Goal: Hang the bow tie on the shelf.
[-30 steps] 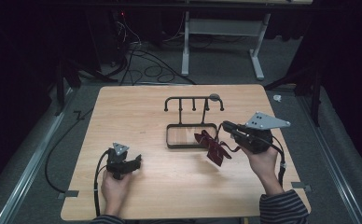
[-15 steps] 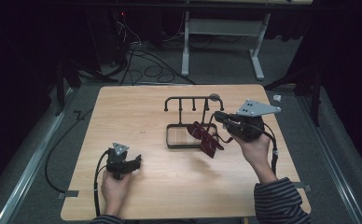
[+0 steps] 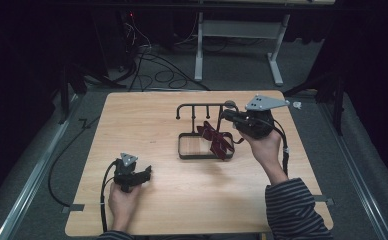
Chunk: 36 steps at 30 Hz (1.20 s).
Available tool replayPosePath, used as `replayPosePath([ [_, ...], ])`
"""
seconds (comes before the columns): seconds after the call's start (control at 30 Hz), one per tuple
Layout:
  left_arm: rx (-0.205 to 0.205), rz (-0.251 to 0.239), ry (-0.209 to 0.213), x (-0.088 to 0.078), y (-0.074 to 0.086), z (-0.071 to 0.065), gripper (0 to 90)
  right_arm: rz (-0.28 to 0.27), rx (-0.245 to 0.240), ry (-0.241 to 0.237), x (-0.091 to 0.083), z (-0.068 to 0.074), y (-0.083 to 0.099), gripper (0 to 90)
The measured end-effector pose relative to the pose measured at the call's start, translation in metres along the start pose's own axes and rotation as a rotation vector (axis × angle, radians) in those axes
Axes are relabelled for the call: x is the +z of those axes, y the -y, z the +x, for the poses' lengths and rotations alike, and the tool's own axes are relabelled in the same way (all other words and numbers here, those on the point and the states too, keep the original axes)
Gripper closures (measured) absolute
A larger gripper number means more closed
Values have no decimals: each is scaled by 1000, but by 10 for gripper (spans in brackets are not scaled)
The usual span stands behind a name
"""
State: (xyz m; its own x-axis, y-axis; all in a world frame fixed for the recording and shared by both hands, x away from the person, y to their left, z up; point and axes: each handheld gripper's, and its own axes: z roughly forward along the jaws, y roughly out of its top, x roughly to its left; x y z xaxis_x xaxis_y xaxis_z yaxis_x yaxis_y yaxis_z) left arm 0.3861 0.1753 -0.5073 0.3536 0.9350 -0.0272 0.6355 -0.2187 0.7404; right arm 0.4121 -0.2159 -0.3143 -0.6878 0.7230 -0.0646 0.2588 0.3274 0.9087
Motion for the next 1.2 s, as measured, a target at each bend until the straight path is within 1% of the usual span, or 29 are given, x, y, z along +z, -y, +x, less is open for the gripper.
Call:
replayPosePath([
  [0.3,0,0,0,0,0,0,270,38,12,16,22,-11,-5,872],
  [0.37,0,0,1,0,0,0,270,42,13,18,23,-12,-6,872],
  [0.43,-1,-2,0,0,0,0,270,48,24,20,29,-15,-6,873],
  [0.53,-1,-2,0,0,0,0,269,53,27,22,32,-17,-6,872],
  [0.63,-1,-2,0,0,0,0,269,63,40,31,38,-21,-5,872],
  [0.87,-1,-2,1,0,0,0,269,71,49,44,45,-26,-4,870],
  [1.03,-1,-2,0,0,0,0,269,91,59,51,50,-29,-2,866],
  [1.07,-1,-2,0,0,0,0,269,96,68,49,51,-29,-2,863],
  [1.2,-1,-2,0,0,0,0,269,98,65,54,52,-31,-1,872],
])
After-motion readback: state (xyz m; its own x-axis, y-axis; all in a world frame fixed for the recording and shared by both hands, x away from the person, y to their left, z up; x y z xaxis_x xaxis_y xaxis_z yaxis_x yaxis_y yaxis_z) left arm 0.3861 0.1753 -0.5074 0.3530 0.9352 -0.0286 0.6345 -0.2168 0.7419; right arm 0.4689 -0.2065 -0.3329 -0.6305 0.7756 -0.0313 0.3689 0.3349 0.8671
